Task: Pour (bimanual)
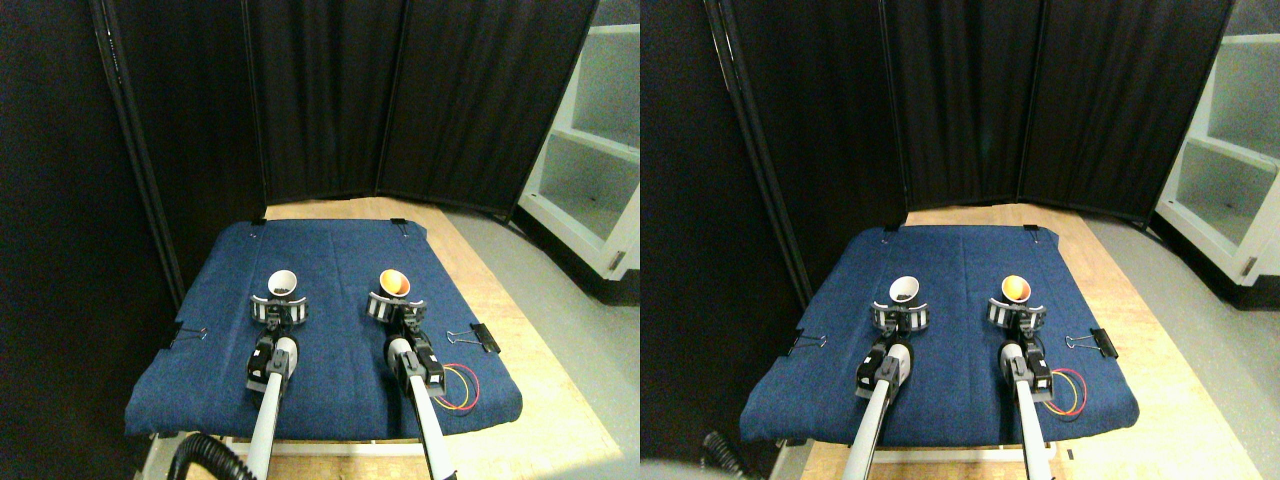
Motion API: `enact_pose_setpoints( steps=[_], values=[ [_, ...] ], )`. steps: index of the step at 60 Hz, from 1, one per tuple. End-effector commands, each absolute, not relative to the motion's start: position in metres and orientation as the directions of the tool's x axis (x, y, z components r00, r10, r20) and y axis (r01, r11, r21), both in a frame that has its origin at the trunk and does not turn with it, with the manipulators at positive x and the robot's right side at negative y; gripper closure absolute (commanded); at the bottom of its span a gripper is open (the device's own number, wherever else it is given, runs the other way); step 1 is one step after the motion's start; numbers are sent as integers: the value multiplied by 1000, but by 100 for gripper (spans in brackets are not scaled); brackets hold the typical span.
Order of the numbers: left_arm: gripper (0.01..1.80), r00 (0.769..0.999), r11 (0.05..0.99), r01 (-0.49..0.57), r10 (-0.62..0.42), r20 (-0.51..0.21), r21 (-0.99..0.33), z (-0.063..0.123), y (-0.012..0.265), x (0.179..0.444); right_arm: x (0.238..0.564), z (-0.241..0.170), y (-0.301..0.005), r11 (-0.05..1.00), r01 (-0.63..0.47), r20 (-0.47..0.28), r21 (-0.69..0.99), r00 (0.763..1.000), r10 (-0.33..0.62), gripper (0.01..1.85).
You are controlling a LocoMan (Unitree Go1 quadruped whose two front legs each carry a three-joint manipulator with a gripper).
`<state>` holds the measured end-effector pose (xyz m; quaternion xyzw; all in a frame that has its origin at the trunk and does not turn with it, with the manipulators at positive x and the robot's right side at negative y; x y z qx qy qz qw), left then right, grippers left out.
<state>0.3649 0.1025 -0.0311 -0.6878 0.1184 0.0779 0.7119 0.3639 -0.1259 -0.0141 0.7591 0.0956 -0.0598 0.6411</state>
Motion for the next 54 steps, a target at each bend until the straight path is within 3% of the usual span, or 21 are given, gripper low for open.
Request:
enact_pose_setpoints(
  steps=[1,27,41,54],
  values=[
    [42,964,31,-255,-71,-256,-967,-30,100,370,370,-13,-127,-155,196,-187,968,980,67,43],
    [44,965,26,-257,-55,-258,-966,-29,99,376,380,-23,-132,-166,229,-224,959,973,47,47],
    [60,965,45,-258,-27,-259,-965,-30,98,374,381,-24,-130,-143,226,-221,964,974,50,51],
    [64,965,45,-257,-33,-259,-965,-28,100,375,381,-21,-129,-153,217,-213,964,976,45,52]
  ],
)
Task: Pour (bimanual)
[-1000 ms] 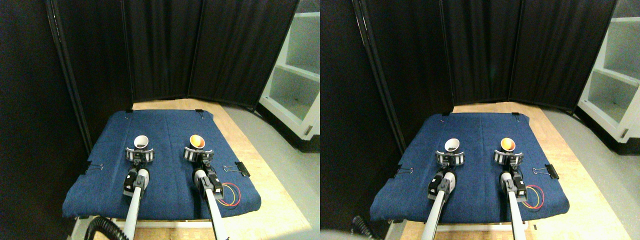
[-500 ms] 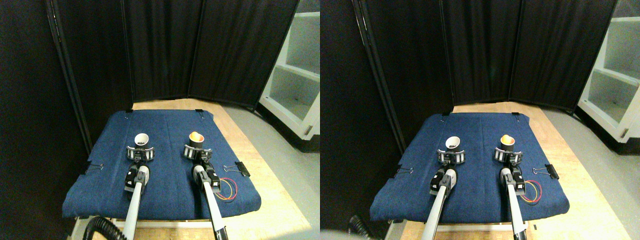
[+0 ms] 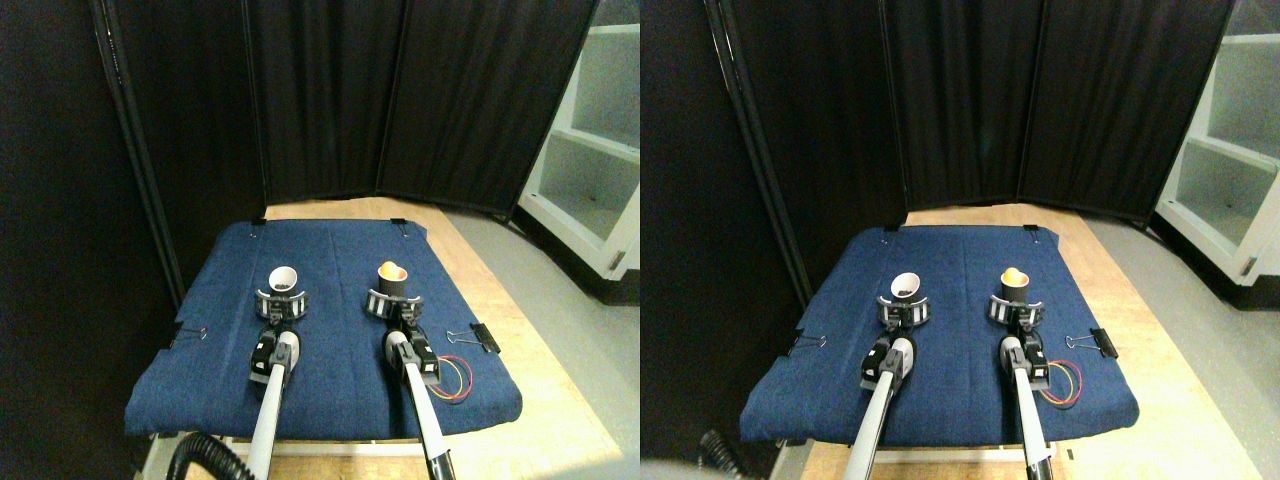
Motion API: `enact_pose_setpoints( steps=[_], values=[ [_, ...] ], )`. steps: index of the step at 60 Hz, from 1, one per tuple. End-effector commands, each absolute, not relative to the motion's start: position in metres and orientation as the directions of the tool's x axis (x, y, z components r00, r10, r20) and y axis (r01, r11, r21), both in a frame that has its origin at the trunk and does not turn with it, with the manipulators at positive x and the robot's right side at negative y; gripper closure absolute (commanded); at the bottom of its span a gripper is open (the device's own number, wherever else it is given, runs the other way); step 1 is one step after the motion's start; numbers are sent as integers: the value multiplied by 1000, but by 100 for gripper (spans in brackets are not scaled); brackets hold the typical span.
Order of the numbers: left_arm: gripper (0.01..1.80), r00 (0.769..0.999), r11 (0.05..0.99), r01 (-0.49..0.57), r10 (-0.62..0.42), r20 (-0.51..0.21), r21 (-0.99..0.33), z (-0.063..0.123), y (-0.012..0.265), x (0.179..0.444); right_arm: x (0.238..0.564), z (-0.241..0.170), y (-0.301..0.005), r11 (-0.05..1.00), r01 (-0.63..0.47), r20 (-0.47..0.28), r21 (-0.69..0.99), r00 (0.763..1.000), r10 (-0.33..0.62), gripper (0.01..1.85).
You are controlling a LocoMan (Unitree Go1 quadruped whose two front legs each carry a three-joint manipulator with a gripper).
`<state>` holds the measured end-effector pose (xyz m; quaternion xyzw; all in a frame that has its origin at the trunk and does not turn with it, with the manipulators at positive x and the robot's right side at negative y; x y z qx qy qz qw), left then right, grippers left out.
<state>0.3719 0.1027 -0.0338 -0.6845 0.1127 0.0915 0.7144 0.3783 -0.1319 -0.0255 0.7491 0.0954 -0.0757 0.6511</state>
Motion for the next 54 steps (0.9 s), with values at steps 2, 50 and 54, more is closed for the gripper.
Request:
enact_pose_setpoints(
  steps=[2,50,54],
  values=[
    [64,965,44,-258,-33,-259,-965,-28,101,375,381,-21,-129,-153,217,-212,964,976,46,52],
    [148,975,74,-216,68,-211,-974,-28,109,379,377,-12,-126,-41,180,-183,983,981,-62,153],
    [148,976,80,-214,64,-209,-974,-26,109,378,377,-11,-125,-26,172,-173,985,983,-59,153]
  ],
)
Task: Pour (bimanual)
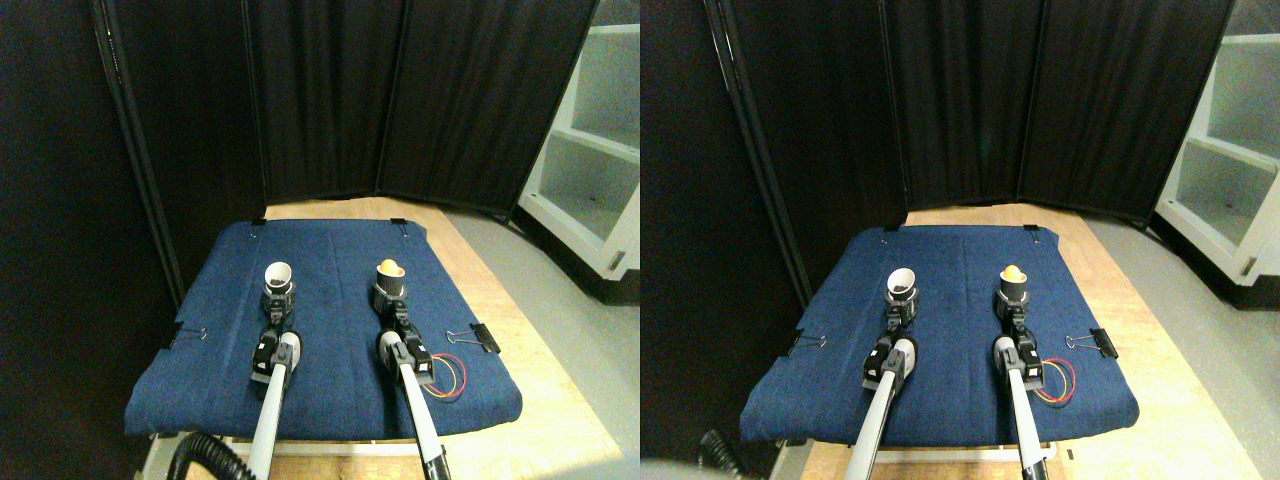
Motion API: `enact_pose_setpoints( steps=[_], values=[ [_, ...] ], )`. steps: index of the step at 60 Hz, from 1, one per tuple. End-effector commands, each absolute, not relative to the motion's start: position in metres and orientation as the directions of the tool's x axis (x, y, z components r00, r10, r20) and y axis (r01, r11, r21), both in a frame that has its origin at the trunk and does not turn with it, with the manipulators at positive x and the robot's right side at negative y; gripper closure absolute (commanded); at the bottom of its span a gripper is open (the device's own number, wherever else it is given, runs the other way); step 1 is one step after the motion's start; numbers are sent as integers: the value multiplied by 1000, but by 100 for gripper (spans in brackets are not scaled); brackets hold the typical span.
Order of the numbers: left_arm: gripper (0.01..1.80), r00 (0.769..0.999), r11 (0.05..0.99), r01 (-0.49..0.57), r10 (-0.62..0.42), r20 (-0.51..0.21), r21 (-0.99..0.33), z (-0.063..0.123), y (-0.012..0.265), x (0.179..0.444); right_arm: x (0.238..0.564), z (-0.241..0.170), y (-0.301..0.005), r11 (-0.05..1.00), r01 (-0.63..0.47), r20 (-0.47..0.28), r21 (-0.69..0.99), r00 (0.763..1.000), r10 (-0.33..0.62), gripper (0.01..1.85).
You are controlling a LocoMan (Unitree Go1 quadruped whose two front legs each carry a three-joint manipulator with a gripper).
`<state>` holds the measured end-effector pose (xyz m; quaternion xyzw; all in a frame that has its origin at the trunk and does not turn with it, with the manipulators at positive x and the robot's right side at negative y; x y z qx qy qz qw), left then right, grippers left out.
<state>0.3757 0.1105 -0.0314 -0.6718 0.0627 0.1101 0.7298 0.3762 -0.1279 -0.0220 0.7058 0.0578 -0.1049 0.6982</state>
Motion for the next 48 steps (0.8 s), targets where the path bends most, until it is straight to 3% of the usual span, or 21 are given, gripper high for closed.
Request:
enact_pose_setpoints(
  steps=[1,7,14,48],
  values=[
    [148,977,84,-211,59,-206,-974,-26,109,378,377,-11,-125,-19,165,-165,986,985,-54,153],
    [148,978,97,-207,57,-202,-974,-24,110,377,376,-8,-123,0,156,-155,988,986,-53,153],
    [148,979,97,-200,55,-195,-975,-17,111,374,379,0,-121,106,89,-86,990,996,-32,153],
    [148,975,156,-200,-63,-212,-967,13,101,381,392,41,-119,178,8,-11,984,1000,20,153]
  ],
)
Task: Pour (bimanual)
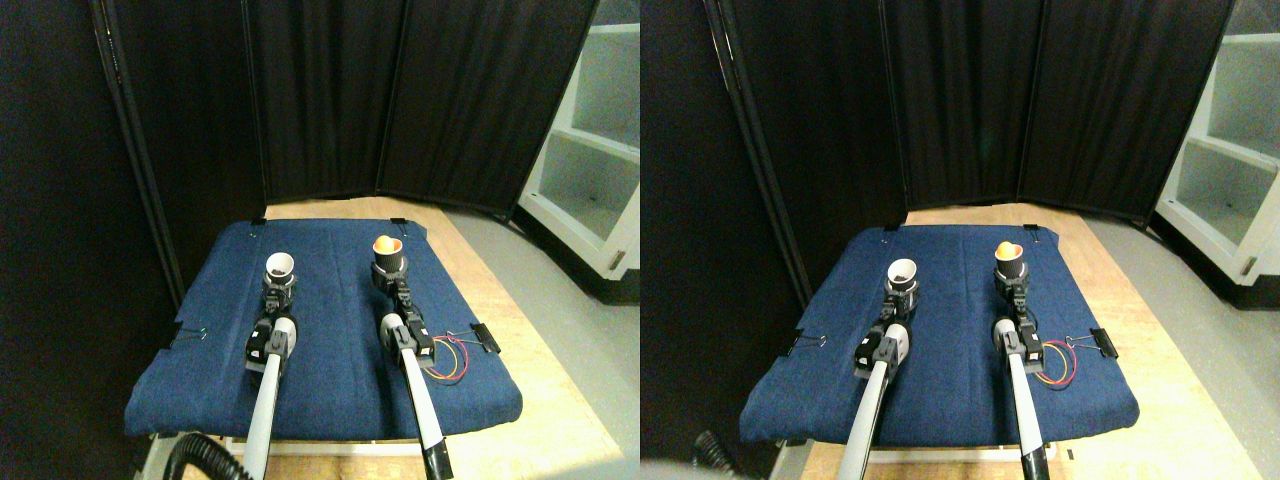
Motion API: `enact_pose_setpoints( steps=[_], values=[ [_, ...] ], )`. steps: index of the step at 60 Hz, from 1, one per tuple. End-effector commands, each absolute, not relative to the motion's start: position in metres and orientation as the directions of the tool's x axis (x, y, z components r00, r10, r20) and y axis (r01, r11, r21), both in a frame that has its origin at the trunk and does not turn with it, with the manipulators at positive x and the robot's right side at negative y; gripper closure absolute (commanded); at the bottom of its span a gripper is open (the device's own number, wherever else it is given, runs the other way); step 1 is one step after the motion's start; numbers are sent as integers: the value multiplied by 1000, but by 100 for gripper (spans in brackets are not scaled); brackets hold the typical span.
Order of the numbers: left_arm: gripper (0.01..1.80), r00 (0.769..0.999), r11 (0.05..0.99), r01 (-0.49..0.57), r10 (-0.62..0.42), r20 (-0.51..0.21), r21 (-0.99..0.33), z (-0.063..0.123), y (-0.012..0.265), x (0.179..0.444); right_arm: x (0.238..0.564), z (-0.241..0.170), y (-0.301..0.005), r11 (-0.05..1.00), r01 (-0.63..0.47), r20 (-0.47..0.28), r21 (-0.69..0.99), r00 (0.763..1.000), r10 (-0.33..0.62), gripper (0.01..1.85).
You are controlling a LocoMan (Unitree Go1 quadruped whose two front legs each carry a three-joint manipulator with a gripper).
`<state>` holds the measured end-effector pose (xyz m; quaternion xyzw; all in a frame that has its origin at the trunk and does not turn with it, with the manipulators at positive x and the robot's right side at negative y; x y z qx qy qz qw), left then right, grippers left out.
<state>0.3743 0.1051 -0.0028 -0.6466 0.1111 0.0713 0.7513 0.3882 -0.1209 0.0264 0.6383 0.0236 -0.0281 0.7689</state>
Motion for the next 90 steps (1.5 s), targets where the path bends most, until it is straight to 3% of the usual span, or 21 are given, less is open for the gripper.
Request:
enact_pose_setpoints(
  steps=[1,12,41,49,90],
  values=[
    [148,975,156,-200,-63,-212,-967,13,101,381,392,41,-119,178,8,-11,984,1000,20,153],
    [148,971,161,-203,-94,-219,-966,32,94,386,397,50,-120,160,31,-35,987,999,25,153],
    [148,950,198,-232,-163,-266,-952,63,67,403,413,77,-118,285,-7,-12,959,998,64,153],
    [148,943,206,-245,-178,-282,-947,64,62,408,418,84,-118,353,-48,14,934,995,98,153],
    [148,926,249,-276,-190,-327,-928,70,26,410,430,110,-106,618,-62,11,784,996,85,151]
  ],
)
